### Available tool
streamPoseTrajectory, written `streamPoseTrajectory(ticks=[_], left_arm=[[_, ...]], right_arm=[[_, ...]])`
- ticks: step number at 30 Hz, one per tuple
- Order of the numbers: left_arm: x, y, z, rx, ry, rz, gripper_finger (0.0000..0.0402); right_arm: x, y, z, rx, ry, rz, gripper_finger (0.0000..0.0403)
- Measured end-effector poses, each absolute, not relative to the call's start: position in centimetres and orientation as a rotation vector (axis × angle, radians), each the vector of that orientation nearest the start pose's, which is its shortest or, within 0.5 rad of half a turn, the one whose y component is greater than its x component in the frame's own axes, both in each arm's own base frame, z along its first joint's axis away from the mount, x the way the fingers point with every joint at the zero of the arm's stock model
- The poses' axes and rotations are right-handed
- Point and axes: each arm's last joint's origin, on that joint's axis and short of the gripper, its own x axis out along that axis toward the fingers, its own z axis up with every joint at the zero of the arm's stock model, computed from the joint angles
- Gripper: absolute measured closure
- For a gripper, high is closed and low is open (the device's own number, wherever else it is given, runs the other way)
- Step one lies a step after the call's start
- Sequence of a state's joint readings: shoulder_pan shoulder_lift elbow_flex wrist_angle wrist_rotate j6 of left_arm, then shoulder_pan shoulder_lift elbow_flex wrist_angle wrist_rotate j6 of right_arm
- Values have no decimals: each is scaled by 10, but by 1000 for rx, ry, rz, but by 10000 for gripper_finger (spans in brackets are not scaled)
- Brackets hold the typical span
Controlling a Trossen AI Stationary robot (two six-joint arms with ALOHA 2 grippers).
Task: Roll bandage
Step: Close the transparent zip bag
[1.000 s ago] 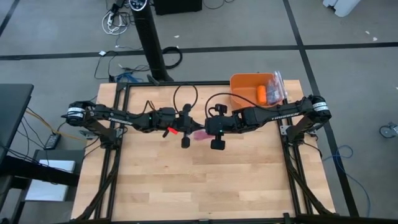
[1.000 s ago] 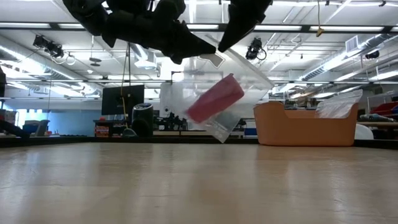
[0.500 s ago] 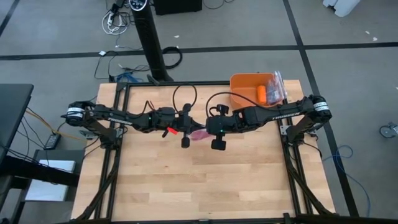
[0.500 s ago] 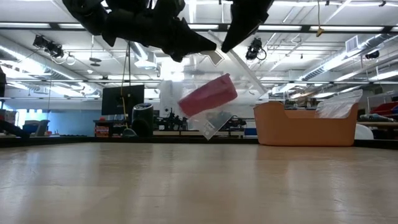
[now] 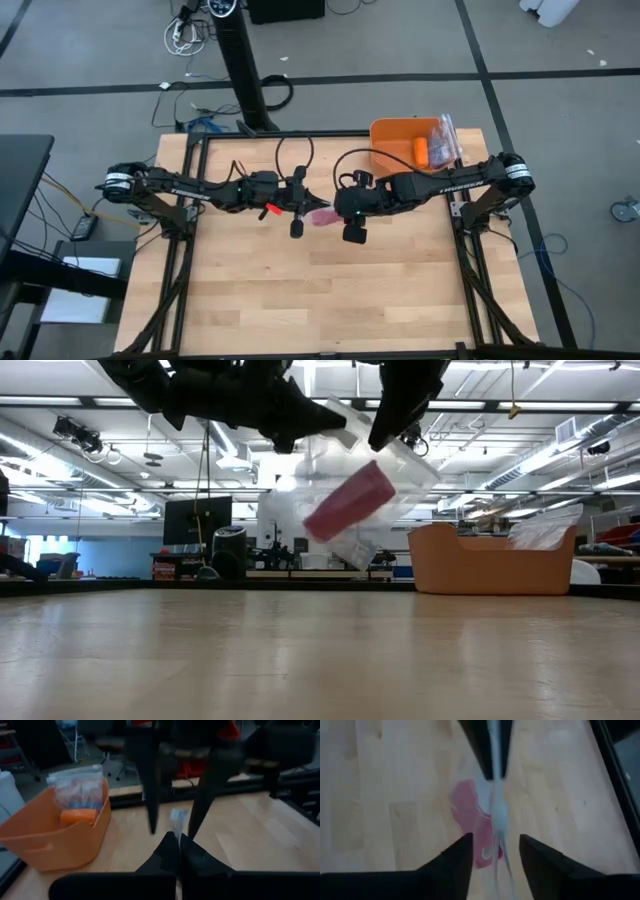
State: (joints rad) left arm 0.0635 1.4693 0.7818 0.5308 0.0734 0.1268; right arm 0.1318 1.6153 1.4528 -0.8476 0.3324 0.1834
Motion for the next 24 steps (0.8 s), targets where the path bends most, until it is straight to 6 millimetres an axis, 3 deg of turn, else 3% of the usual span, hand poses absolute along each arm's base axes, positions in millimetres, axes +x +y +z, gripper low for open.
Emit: streamPoseTrajectory(ticks=[4,9,12,19,24], left_arm=[[315,18,244,116,144,-22,401],[315,18,243,115,153,-25,401],[316,18,243,115,150,-27,401],[316,18,244,109,141,-26,401],[316,18,244,109,141,-26,401]], right_arm=[[324,35,319,-39,911,-292,211],[313,37,339,-39,813,-310,207],[314,37,344,-24,777,-280,223],[327,39,327,-65,833,-260,274],[328,39,327,-76,826,-265,307]])
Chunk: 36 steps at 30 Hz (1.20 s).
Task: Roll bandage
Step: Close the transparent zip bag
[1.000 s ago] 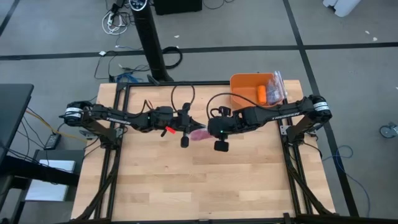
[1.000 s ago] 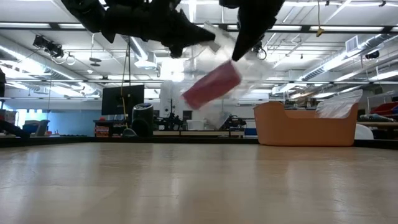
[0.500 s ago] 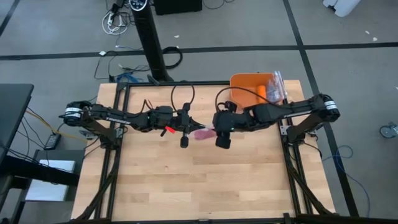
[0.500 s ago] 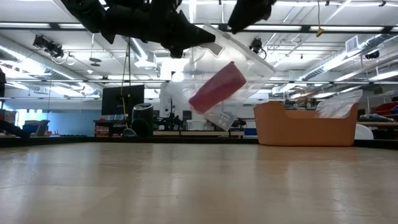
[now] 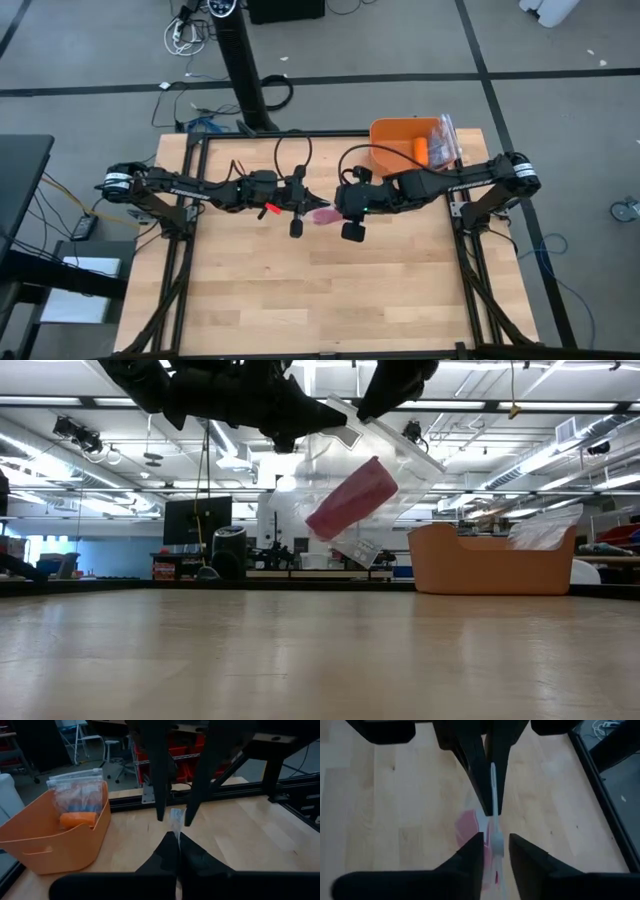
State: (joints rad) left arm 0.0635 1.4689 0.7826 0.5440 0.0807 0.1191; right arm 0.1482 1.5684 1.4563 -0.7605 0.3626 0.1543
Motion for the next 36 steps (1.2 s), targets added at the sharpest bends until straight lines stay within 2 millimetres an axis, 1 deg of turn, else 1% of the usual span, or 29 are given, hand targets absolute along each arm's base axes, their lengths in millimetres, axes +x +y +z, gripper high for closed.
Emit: streamPoseTrajectory(ticks=[5,6,7,11,16,24,29,36], left_arm=[[316,18,244,109,135,-25,401],[316,18,244,109,135,-25,401],[316,18,244,108,136,-25,401],[316,18,245,106,128,-24,401],[316,18,245,106,124,-24,401],[316,18,247,92,112,-22,401],[316,18,248,90,102,-22,401],[316,18,249,80,97,-22,401]], right_arm=[[328,39,327,-96,836,-257,380],[328,39,327,-102,836,-257,387],[328,39,327,-107,836,-260,388],[326,39,326,-98,854,-275,373],[322,40,323,-88,894,-283,390],[317,41,320,-69,956,-293,382],[312,44,318,-66,998,-297,388],[305,48,314,-47,1066,-301,386]])
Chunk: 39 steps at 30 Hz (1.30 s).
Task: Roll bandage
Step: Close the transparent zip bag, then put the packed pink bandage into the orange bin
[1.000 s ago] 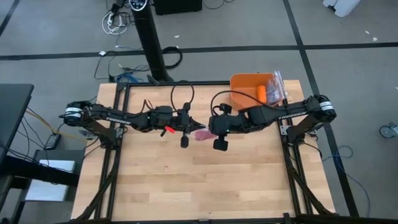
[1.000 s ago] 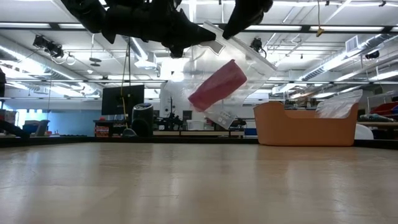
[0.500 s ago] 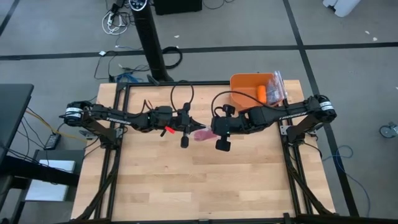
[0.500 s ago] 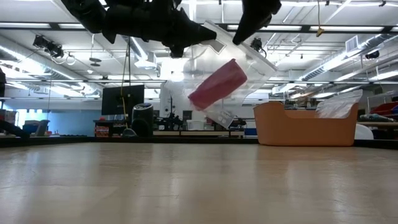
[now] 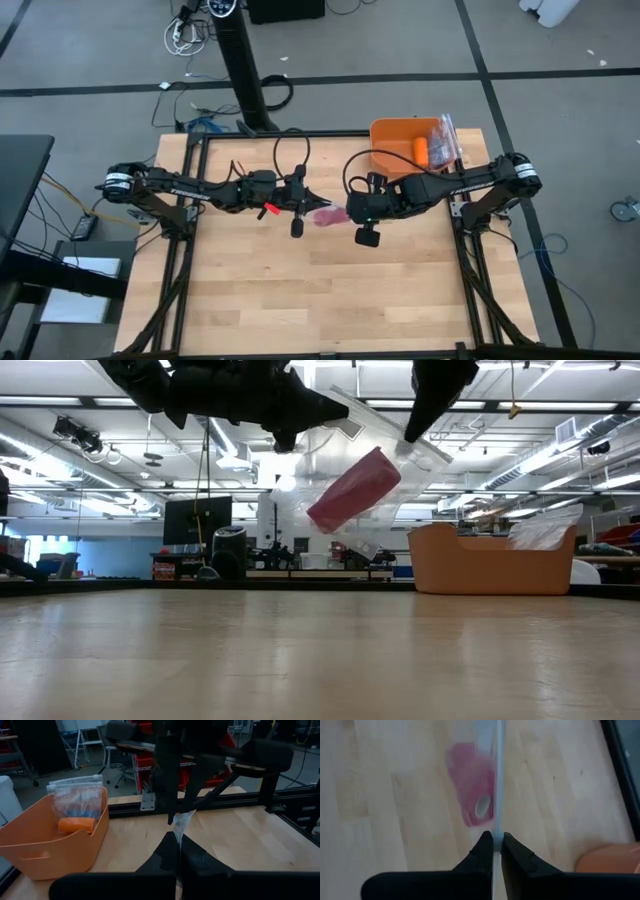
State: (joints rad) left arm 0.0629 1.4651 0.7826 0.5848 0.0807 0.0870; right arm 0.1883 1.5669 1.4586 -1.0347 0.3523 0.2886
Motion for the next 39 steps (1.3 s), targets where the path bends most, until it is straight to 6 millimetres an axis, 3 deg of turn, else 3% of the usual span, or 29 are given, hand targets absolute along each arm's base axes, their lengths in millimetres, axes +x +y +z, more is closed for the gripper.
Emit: streamPoseTrajectory(ticks=[17,29,35,39], left_arm=[[316,18,249,67,92,-22,401],[315,17,253,65,65,-30,401],[316,17,252,64,72,-47,401],[316,17,252,65,72,-49,401]], right_arm=[[293,59,310,-27,1156,-308,378],[288,58,310,-9,1180,-332,268],[286,62,335,1,1104,-320,207],[291,60,350,-33,1011,-314,196]])
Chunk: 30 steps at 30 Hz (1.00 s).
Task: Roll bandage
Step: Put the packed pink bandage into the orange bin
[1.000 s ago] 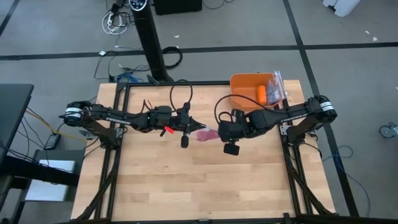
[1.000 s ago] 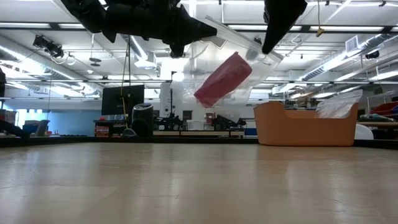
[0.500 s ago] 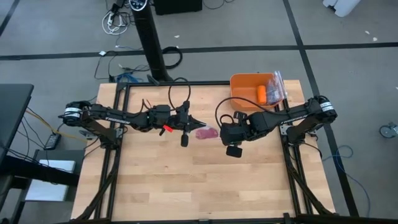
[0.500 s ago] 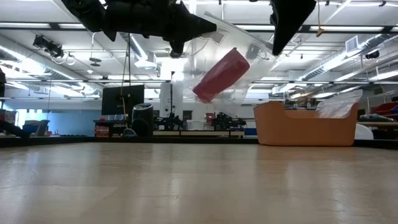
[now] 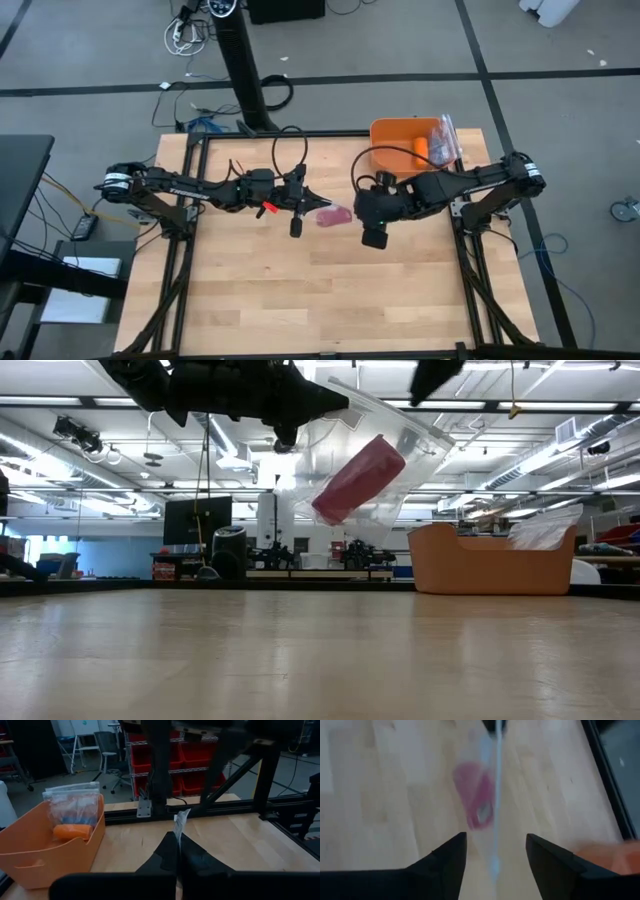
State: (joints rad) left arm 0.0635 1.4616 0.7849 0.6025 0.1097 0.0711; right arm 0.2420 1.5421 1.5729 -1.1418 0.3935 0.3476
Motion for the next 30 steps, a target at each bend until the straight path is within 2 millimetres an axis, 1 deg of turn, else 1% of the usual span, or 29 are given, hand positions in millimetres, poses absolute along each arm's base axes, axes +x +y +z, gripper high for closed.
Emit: streamPoseTrajectory(ticks=[2,5,9,12,15,16,19,23,25,28,30], left_arm=[[316,17,252,65,73,-49,401],[316,17,252,65,73,-49,401],[316,17,252,70,66,-49,401],[316,17,253,73,60,-49,400],[316,17,254,69,49,-48,393],[316,17,254,63,49,-47,390],[316,18,254,24,50,-32,380],[315,24,250,35,89,13,367],[311,27,249,95,149,91,359],[302,32,250,224,245,286,345],[297,35,252,277,291,391,334]], right_arm=[[298,58,352,-41,967,-291,200],[305,50,351,-36,954,-258,215],[314,39,345,-26,976,-264,252],[317,33,343,-32,982,-276,301],[318,31,343,-51,969,-266,375],[319,31,344,-53,965,-259,388],[318,31,344,-31,965,-242,393],[314,28,346,-18,979,-272,398],[310,25,350,-4,964,-294,399],[304,20,357,14,944,-322,400],[299,14,361,32,930,-341,400]])
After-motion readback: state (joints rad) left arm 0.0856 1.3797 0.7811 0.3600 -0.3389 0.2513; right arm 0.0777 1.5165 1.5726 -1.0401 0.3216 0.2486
